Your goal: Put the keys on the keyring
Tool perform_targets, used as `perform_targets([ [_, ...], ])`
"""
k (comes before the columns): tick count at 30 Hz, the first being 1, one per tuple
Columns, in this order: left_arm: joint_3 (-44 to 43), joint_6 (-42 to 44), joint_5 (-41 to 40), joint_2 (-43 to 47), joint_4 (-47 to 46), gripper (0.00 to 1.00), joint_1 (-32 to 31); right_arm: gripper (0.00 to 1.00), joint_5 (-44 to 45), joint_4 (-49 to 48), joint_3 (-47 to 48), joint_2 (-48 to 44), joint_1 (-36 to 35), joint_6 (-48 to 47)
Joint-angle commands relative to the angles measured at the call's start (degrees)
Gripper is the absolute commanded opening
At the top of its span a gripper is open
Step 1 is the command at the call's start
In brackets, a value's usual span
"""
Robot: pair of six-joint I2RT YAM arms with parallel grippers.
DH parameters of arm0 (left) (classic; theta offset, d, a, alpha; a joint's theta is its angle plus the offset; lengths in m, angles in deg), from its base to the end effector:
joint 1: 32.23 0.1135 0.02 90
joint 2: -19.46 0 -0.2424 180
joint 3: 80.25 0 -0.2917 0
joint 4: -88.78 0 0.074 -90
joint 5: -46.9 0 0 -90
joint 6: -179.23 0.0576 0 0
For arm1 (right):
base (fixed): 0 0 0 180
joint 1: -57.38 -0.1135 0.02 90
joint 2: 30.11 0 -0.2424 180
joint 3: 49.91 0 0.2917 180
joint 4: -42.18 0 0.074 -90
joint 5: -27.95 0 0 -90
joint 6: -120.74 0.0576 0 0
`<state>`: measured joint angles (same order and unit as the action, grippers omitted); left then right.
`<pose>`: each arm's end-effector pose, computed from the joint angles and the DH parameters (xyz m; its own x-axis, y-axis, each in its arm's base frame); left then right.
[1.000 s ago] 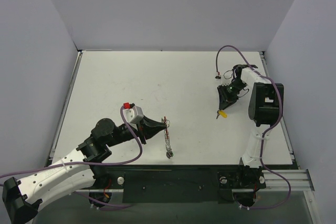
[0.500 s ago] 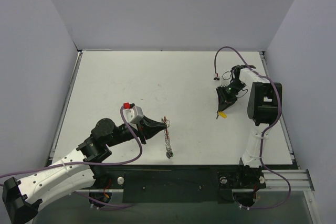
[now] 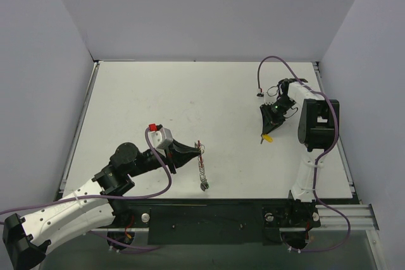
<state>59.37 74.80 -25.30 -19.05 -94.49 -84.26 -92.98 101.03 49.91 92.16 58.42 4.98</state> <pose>0.1400 -0.2081 0.2855 -0.1803 -0.1546 -0.9714 0.9221 0.3173 -0.2217 0.4381 0.0217 0.0851 -0.8631 -0.3572 -0.3570 -0.4855 0.7815 0.3918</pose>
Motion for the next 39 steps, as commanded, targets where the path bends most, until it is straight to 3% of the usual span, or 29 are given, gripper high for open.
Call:
perform_targets([
  [1,-1.28,-0.59,-0.05,0.80,-2.88,0.00,0.00,0.14,-0.35,3.12,1.53,-1.25,-0.42,-0.78],
  [39,-0.93,-1.03,-0.05,0.80,-3.23,0.00,0.00,0.16,1.41,2.15,0.21,-4.86,-0.60,-0.70],
])
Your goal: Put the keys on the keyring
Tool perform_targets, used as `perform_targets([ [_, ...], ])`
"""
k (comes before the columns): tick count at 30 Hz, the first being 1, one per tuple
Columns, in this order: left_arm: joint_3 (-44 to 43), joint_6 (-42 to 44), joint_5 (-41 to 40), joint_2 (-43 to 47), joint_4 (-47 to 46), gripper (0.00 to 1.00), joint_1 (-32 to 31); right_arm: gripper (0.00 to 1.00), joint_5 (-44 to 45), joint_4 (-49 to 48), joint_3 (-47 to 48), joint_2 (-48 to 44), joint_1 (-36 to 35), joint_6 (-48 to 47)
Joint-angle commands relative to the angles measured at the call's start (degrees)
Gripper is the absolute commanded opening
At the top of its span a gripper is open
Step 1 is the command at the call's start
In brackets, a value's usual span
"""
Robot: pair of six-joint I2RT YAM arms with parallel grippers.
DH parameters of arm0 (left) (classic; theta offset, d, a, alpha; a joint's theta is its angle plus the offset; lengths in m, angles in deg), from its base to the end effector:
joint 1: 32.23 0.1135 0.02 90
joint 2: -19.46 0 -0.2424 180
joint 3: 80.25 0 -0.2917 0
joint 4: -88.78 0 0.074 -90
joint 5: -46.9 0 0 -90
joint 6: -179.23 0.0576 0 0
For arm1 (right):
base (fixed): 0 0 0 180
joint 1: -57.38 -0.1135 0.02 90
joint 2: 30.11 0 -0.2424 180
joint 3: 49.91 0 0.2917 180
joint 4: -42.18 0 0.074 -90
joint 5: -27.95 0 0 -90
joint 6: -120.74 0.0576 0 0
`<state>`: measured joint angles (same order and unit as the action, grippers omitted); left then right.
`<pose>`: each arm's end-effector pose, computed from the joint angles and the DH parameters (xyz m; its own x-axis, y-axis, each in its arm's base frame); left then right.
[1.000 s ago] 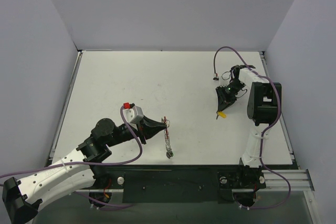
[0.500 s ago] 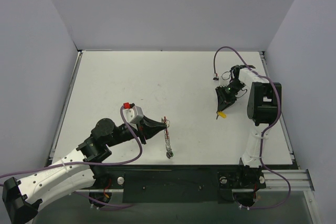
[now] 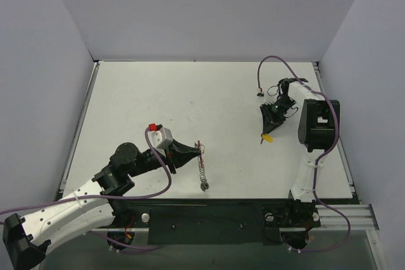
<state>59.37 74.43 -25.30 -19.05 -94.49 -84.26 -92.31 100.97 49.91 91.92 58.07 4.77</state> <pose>0.1400 -0.2081 0.2855 -0.1863 -0.1566 -0.9699 0.9209 0.3163 -0.2279 0.4383 0.0237 0.0865 -0.8579 -0.3679 -0.3586 -0.4940 0.7825 0.3790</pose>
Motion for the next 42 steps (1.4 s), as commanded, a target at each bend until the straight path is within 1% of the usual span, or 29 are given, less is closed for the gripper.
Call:
perform_targets([
  [1,-0.93,-0.66,0.04,0.80,-3.23,0.00,0.00,0.16,0.73,2.13,0.13,-4.62,-0.25,-0.48],
  [21,-0.58,-0.66,-0.22,0.97,-3.23,0.00,0.09,0.17,1.17,2.21,-0.05,-3.39,-0.25,0.40],
  [22,-0.58,-0.66,-0.14,0.97,-3.23,0.00,0.09,0.17,1.26,2.21,-0.22,-3.21,-1.47,0.40],
  [32,-0.40,-0.66,-0.22,1.15,-3.14,0.00,0.09,0.17,1.61,2.13,-0.23,-2.51,-2.18,0.66],
  [42,-0.49,-0.57,-0.31,1.06,-3.14,0.00,0.09,0.16,3.10,2.21,-0.23,-2.33,-2.18,0.58],
])
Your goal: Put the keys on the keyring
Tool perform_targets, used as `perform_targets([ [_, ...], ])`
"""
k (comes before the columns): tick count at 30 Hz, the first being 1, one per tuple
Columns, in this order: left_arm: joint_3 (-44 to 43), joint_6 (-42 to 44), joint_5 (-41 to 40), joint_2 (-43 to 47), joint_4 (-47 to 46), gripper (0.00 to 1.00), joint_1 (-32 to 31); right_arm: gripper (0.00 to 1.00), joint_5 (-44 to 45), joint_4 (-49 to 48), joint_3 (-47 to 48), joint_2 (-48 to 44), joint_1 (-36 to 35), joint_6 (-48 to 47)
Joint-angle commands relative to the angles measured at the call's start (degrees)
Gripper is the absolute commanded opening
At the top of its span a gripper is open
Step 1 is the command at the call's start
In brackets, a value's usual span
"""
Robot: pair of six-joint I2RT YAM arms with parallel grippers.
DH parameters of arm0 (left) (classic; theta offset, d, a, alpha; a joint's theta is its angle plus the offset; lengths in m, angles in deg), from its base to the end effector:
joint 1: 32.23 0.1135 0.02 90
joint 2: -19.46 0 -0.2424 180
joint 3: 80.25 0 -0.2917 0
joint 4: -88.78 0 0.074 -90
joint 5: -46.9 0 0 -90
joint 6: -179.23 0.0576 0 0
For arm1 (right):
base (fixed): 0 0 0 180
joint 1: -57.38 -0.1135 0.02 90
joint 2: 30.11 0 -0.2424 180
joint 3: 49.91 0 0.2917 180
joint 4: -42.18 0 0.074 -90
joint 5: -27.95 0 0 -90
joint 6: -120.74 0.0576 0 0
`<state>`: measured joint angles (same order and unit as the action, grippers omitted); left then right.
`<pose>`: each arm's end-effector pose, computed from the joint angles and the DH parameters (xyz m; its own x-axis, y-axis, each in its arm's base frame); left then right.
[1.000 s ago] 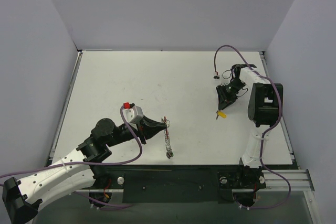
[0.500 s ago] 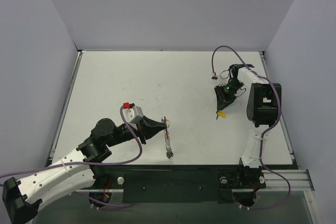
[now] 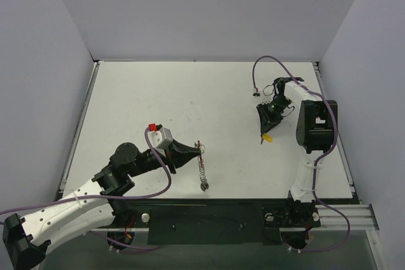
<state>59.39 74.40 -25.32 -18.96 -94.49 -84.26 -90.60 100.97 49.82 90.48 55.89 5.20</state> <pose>0.1399 -0.2079 0.2857 -0.1860 -0.1578 -0.9698 0.9208 0.3163 -0.2281 0.4375 0.0389 0.0957 -0.8404 -0.4007 -0.3648 -0.5220 0.7793 0.3467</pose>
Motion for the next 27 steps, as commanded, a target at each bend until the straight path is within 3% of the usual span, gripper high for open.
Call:
perform_targets([
  [1,-0.60,-0.64,-0.20,0.97,-3.06,0.00,0.09,0.16,1.57,2.13,-0.14,-0.89,-0.08,0.14],
  [27,-0.34,-0.64,-0.47,1.59,-2.71,0.00,0.09,0.10,2.36,2.13,-0.05,0.25,-0.79,0.14],
])
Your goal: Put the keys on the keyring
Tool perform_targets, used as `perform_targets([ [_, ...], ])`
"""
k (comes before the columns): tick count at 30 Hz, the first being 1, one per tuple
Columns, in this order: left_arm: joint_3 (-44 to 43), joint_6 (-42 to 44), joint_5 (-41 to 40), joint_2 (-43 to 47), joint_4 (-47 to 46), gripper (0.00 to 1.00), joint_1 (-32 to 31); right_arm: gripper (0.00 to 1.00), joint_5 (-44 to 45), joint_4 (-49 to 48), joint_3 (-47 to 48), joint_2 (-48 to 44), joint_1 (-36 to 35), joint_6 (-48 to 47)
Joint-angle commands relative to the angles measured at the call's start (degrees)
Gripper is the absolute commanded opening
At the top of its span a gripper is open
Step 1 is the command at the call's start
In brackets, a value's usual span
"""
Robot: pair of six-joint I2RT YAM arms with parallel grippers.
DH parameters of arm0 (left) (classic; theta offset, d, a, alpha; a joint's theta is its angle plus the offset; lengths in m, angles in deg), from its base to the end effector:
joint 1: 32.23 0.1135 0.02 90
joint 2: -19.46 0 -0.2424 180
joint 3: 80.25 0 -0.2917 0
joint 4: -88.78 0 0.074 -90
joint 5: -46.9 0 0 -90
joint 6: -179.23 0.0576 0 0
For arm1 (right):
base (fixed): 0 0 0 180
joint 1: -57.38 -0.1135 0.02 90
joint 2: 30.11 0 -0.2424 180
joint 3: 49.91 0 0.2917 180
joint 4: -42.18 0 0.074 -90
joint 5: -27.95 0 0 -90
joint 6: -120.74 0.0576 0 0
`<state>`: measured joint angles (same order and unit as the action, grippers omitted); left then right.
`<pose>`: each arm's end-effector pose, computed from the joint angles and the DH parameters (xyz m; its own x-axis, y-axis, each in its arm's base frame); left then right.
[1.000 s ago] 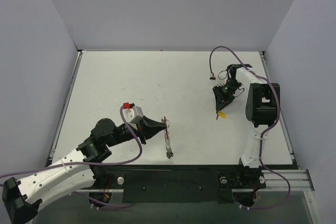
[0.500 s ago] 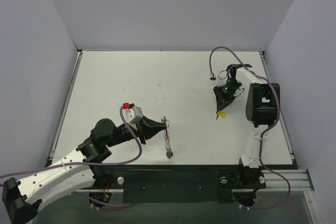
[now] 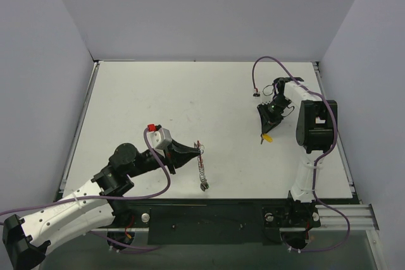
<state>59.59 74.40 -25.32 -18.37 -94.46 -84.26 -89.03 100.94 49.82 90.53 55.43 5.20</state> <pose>0.1389 -0.2065 0.2865 -0.1823 -0.1626 -0.9697 0.9217 0.3152 -0.2261 0.4374 0.0410 0.0946 -0.8390 -0.4130 -0.3542 -0.5246 0.7867 0.3254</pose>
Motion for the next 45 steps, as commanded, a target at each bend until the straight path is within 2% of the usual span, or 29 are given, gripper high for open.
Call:
perform_targets([
  [1,-0.53,-0.64,-0.38,1.00,-2.73,0.00,0.09,0.10,0.70,2.15,-0.14,0.21,-0.24,0.14],
  [23,-0.71,-0.64,-0.47,0.91,-2.73,0.00,0.09,0.12,1.93,1.97,0.56,0.65,-1.47,1.55],
  [30,-0.80,-0.73,-0.38,1.00,-2.46,0.00,0.09,0.08,2.37,1.89,0.56,0.56,-1.47,1.90],
  [35,-1.15,-0.64,-0.38,1.00,-2.29,0.00,0.09,0.00,2.37,1.89,0.56,0.56,-1.47,1.99],
  [41,-1.50,-0.46,-0.38,0.91,-2.11,0.00,0.00,0.00,2.73,1.10,0.39,-0.14,-1.30,1.64],
  [45,-1.50,-0.46,-0.47,0.91,-2.02,0.00,0.09,0.00,-2.27,0.66,-0.84,-2.59,-0.33,-0.64],
])
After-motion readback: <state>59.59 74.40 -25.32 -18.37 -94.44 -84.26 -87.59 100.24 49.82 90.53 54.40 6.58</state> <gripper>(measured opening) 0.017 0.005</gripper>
